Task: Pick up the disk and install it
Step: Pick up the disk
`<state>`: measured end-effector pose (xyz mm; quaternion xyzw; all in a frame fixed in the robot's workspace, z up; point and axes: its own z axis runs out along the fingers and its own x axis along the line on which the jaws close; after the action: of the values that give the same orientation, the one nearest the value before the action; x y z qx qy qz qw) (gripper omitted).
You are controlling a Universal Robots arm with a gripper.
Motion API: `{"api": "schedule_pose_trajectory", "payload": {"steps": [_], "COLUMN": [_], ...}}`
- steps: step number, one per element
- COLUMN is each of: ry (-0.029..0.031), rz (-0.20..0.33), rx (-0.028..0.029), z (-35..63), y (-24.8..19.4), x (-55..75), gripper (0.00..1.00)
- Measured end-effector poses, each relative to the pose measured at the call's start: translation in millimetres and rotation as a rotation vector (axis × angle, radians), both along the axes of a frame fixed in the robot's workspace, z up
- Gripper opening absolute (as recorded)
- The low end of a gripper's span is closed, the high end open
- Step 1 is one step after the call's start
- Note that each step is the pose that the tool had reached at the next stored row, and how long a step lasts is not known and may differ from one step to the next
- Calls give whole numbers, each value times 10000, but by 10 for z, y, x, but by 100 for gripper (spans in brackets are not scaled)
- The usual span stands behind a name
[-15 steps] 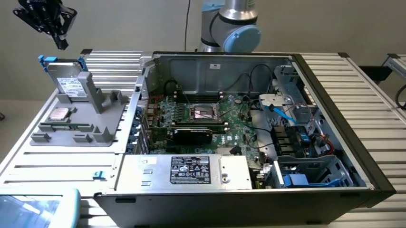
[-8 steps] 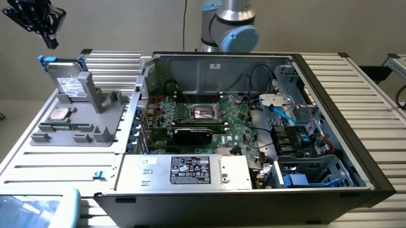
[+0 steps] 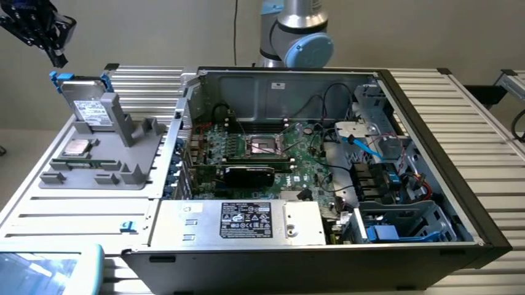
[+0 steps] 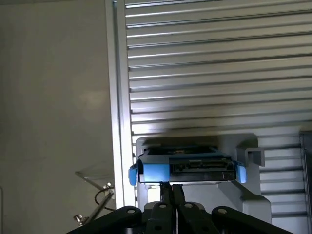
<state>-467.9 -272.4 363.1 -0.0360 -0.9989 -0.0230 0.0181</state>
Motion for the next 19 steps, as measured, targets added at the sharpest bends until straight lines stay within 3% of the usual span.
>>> {"api": "schedule_pose_trajectory", "payload": {"steps": [16,19], "ry": [1,2], "rz": [-19,-373], "rx": [6,6], "z": [0,-1], "y": [1,1], "x": [-1,-1], "gripper": [11,11]}}
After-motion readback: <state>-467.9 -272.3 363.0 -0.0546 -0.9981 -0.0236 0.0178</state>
